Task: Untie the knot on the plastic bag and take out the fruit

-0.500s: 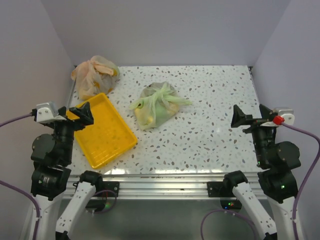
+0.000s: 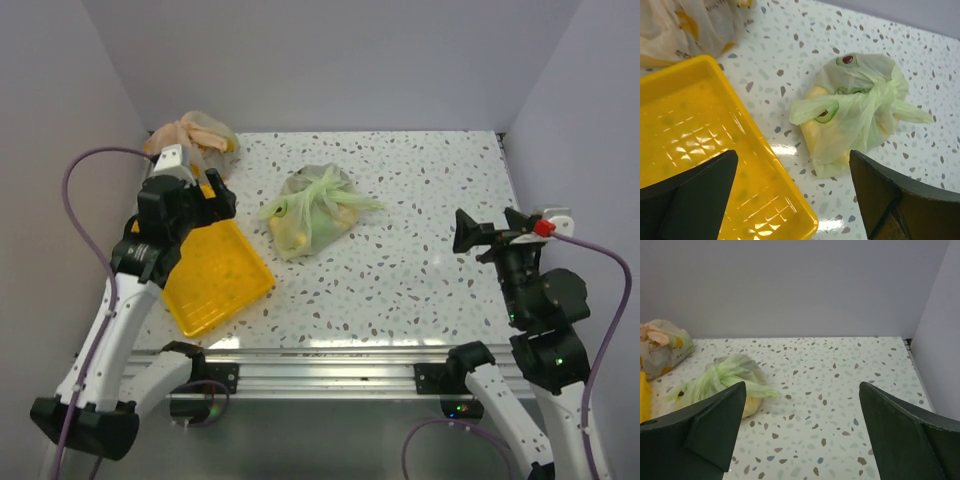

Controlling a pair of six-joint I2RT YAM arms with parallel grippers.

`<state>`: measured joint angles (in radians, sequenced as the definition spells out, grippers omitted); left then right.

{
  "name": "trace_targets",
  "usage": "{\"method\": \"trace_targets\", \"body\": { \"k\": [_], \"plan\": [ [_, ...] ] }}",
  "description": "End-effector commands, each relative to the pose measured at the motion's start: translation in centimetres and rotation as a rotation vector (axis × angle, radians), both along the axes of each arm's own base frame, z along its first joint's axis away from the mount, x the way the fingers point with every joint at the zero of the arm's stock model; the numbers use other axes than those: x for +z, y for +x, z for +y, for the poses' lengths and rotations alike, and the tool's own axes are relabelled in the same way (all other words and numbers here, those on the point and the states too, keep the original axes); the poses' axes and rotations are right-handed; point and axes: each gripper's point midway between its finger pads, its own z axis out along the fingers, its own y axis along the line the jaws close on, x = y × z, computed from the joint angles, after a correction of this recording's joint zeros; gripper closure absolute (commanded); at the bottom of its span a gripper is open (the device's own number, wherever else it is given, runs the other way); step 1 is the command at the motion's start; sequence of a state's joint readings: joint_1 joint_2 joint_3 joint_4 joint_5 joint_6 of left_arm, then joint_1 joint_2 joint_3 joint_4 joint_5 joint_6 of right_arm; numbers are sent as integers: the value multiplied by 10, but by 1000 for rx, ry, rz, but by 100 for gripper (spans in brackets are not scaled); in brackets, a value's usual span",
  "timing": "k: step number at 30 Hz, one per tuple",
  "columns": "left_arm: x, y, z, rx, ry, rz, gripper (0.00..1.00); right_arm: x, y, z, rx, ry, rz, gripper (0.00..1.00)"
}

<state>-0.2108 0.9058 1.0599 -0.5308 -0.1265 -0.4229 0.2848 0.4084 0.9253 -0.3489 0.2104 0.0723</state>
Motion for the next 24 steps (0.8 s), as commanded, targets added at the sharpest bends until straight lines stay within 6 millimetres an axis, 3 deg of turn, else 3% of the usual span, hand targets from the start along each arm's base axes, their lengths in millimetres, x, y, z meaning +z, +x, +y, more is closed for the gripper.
{"method": "trace_targets", "body": {
  "k": [1,6,7,9,10,15,16,18,19,22,24],
  "plan": [
    [-19,24,-43,-149,-115,121,0,-17,14,15,56,-17,110,1],
    [-44,59,-92,-229,-150,183,0,-40,29,30,114,-28,242,1],
    [-59,70,-99,-225,-137,213,0,-40,30,33,123,-26,254,1],
    [-64,80,-116,-230,-136,222,0,-49,32,39,151,-25,299,1],
    [-76,89,-124,-236,-130,237,0,-52,32,40,156,-26,315,1],
    [-94,118,-158,-224,-42,226,0,-62,28,47,189,-3,361,1],
    [-113,123,-161,-217,-19,264,1,-63,28,47,193,-2,366,1],
    [-121,128,-169,-207,4,273,4,-65,26,48,200,4,379,1],
    [-135,130,-172,-202,18,298,7,-67,25,48,200,5,382,1],
    [-154,127,-187,-212,27,330,22,-69,23,48,199,6,393,1],
    [-165,119,-199,-228,27,348,37,-70,22,48,199,6,392,1]
  ]
}}
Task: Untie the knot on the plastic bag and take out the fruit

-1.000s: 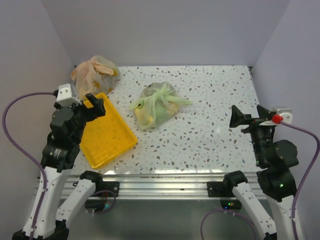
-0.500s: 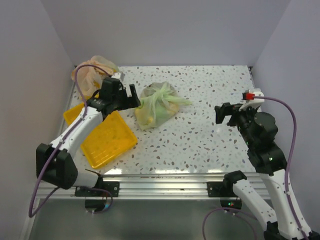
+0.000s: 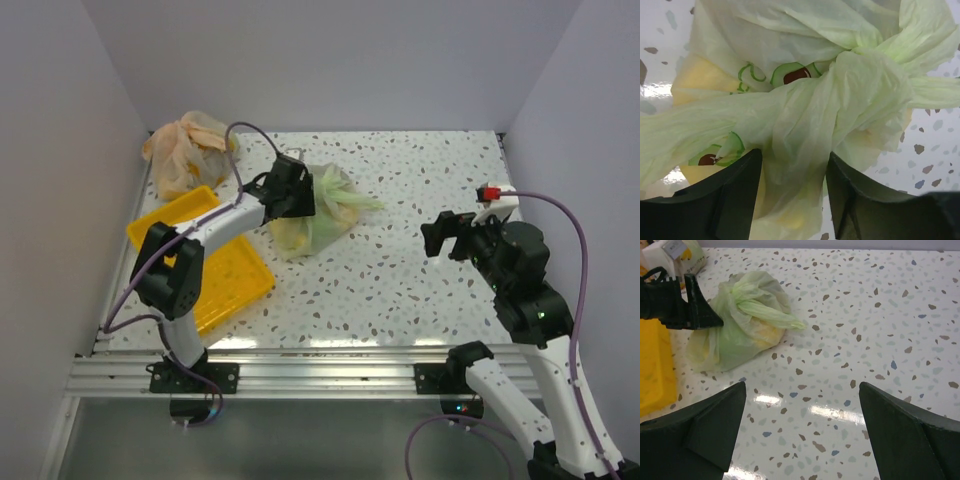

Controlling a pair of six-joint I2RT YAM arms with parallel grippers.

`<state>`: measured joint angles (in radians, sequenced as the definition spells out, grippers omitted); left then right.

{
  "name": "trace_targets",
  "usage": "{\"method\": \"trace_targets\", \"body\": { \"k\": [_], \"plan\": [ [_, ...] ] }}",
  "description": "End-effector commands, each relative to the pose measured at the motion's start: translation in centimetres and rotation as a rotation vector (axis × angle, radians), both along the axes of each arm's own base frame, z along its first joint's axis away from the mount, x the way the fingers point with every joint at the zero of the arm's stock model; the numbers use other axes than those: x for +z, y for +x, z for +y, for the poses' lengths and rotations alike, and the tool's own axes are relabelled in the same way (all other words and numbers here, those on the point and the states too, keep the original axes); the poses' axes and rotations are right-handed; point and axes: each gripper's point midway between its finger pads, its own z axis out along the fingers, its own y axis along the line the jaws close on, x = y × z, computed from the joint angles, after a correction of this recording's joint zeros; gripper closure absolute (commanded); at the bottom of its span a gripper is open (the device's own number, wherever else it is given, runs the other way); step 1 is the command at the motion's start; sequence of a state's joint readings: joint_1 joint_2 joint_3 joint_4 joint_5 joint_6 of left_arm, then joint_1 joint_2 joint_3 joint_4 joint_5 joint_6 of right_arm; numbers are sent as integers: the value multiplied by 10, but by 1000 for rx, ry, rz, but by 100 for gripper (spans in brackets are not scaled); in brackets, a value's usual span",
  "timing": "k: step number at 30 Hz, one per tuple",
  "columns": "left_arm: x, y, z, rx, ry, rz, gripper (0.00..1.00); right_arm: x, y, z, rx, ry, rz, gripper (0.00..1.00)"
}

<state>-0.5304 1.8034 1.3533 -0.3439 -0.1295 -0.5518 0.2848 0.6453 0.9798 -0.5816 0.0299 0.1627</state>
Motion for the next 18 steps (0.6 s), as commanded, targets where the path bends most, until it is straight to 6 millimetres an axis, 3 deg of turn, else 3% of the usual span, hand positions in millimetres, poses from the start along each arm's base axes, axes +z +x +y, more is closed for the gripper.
{"method": "trace_targets", "body": {
  "k": [1,2,5,8,12,14,16,18],
  "plan": [
    [7,6,-22,8,-25,-55,44,12,-6,3,18,29,-19,1],
    [4,2,-28,-4,-28,-48,61,12,-6,3,18,28,-18,1],
    [4,-19,-58,-63,-65,-26,100,13,-6,7,38,36,-17,1],
    [16,-40,-81,-73,-126,-32,100,10,-4,9,46,38,-5,1],
    [36,-90,-139,-122,-289,-59,98,3,-3,19,91,52,25,1],
    [47,-114,-161,-165,-356,-62,83,-3,0,23,104,53,51,1],
    [57,-126,-175,-187,-412,-83,78,-10,2,28,128,55,80,1],
    [69,-139,-187,-223,-432,-98,61,-13,2,33,153,62,95,1]
  ]
}}
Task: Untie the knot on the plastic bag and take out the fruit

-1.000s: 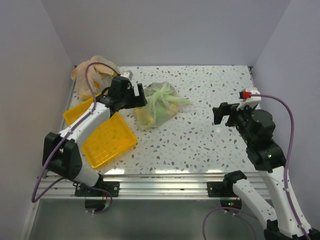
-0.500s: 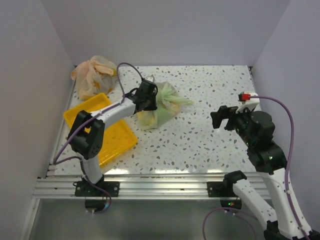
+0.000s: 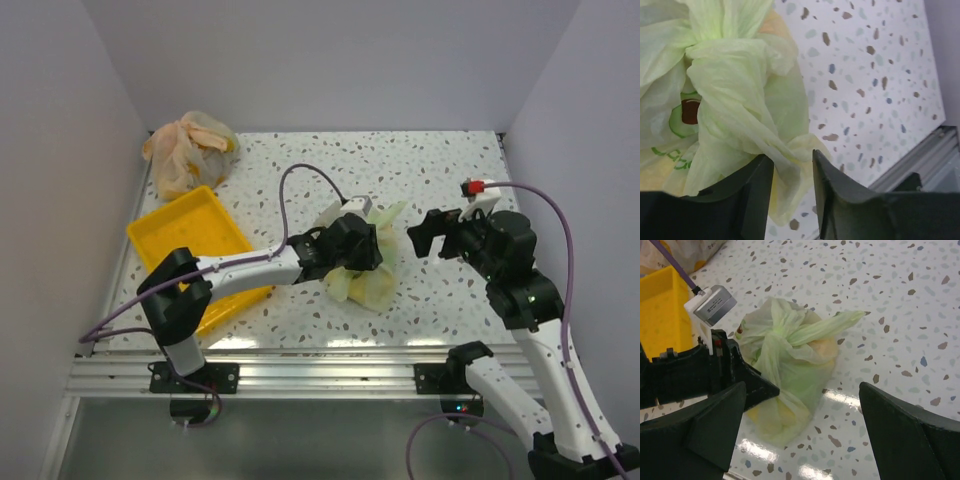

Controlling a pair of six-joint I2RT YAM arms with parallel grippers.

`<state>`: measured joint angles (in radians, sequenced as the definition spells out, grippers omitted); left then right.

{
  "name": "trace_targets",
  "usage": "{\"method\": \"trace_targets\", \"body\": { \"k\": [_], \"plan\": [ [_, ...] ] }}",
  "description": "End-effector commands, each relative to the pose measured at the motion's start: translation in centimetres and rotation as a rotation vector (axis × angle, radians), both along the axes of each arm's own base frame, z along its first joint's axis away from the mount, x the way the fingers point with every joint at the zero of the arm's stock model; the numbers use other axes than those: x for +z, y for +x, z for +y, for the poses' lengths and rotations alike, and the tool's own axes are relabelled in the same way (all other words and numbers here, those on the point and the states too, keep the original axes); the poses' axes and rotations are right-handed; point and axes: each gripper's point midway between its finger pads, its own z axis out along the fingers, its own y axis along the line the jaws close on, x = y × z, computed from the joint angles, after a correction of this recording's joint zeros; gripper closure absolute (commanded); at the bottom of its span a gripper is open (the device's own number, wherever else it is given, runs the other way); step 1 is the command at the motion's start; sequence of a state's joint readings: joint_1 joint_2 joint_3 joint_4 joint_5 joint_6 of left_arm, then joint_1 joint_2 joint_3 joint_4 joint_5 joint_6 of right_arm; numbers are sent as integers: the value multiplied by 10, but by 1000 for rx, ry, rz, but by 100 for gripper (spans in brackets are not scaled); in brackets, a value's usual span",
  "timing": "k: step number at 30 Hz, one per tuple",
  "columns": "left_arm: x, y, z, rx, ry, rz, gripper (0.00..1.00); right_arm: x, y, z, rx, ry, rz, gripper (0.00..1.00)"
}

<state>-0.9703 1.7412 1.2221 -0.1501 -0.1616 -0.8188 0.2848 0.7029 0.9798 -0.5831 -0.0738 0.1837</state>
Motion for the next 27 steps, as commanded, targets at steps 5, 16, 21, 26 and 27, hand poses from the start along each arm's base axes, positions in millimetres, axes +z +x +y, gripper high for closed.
{"method": "trace_targets", "body": {
  "k": [5,16,21,26,27],
  "plan": [
    [89,1,-6,48,-178,-166,17,-18,5,19,67,43,104,1],
    [85,24,65,83,7,-201,4,-85,15,65,237,136,335,18],
    [50,36,61,-38,78,-126,7,-108,20,83,278,157,382,24],
    [37,38,49,-112,105,-109,11,-127,18,92,304,192,422,33],
    [31,39,48,-118,116,-105,11,-133,17,92,302,189,434,34]
  ]
}}
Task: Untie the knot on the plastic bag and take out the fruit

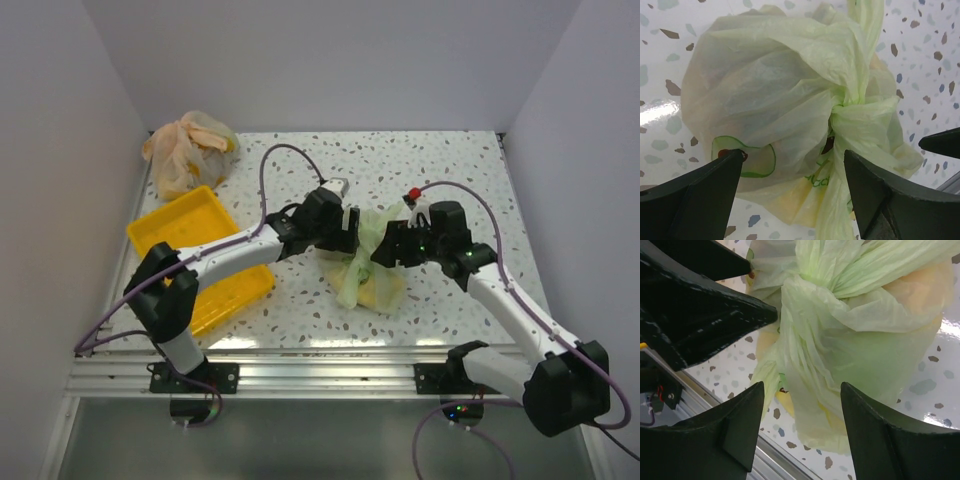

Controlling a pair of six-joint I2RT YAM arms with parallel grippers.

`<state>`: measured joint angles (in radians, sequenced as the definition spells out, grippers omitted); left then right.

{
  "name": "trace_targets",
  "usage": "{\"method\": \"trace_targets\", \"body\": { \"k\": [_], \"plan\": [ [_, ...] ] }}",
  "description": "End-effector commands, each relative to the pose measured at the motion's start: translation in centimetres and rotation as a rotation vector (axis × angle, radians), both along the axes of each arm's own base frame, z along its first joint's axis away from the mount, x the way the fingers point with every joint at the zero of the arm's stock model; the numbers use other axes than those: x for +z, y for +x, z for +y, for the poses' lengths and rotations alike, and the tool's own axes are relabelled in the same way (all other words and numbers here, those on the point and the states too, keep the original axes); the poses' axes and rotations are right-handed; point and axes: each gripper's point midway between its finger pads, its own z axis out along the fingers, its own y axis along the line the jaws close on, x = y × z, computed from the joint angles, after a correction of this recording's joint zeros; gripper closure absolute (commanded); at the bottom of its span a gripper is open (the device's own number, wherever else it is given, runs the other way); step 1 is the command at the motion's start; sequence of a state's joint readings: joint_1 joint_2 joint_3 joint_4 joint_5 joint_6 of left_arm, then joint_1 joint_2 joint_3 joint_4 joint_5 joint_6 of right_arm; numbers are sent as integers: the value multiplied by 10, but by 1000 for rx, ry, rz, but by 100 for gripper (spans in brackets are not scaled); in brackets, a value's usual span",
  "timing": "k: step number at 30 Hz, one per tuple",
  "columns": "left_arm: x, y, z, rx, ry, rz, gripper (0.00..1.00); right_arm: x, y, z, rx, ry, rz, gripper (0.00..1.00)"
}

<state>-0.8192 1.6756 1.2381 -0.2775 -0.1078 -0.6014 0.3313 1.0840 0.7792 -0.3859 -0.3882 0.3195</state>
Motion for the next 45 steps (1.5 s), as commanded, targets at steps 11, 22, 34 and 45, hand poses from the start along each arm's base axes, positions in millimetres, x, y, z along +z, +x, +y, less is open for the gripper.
{"method": "trace_targets", "body": {
  "k": [11,22,34,45],
  "plan": [
    [6,15,-18,-125,64,-65,23,-19,3,16,43,47,-5,58],
    [-3,21,-18,-130,97,-83,79,-18,1,7,19,11,-27,97],
    [23,46,47,112,151,-136,100,6,11,-43,-234,-137,-134,100],
    [28,62,156,394,101,-88,100,36,4,-130,-674,-308,-236,100]
  ]
}}
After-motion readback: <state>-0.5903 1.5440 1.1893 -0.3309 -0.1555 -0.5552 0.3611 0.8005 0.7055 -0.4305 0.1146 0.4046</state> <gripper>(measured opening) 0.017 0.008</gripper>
